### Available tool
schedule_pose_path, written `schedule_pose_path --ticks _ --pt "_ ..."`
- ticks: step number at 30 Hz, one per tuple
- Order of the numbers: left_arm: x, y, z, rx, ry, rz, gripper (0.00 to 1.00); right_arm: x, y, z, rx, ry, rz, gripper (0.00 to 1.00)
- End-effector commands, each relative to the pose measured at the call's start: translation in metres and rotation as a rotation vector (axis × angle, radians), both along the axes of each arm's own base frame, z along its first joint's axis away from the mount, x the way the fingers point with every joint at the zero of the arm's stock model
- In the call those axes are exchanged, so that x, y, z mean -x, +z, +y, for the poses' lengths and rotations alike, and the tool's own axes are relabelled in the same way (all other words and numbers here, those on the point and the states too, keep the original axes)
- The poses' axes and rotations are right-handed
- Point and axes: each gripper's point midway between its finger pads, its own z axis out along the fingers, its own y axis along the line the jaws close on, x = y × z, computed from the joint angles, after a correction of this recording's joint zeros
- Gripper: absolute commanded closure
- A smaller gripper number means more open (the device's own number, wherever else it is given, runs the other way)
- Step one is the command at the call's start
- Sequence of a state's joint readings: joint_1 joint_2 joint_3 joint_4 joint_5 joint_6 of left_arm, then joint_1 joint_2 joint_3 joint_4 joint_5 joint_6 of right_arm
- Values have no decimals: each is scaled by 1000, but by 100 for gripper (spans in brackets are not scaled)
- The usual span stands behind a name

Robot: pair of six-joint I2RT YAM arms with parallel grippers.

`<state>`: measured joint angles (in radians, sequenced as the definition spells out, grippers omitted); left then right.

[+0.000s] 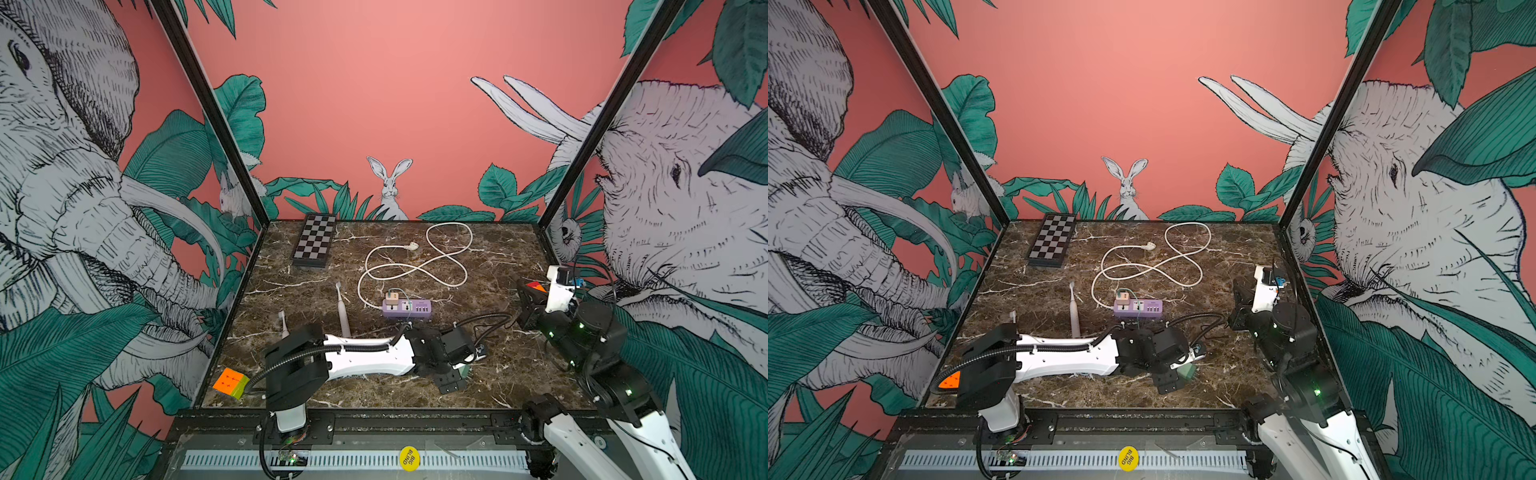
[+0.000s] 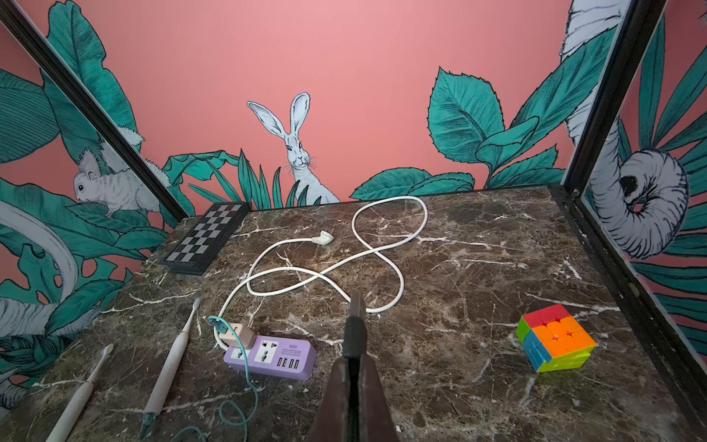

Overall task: Charge the electric toothbrush
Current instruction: Pick up the plug from the center of the board.

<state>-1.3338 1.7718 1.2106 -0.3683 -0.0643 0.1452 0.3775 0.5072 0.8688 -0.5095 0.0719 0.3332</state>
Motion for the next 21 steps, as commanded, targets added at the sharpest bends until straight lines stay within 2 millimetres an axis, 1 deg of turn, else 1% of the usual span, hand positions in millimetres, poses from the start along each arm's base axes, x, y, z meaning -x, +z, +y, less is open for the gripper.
schedule_pose_path --ticks 1,2,7,10,12,16,21 --pt "1 9 -12 29 -158 -80 5 10 18 -10 1 -24 -51 100" --pt "4 7 -12 14 -193 -77 5 13 18 -10 3 -24 -53 100" --pt "5 -5 -15 -1 -284 -116 6 21 21 -13 12 -20 -66 100" --pt "9 -7 -18 10 -319 -110 6 24 23 -15 15 -19 -74 100" --pt "7 -8 -22 10 -320 -121 6 25 25 -15 16 -16 -78 100" --pt "7 -23 -28 -43 -370 -117 7 27 27 -14 12 -10 -85 100" --pt "3 -33 -37 -60 -408 -142 9 32 32 -16 18 -5 -95 100"
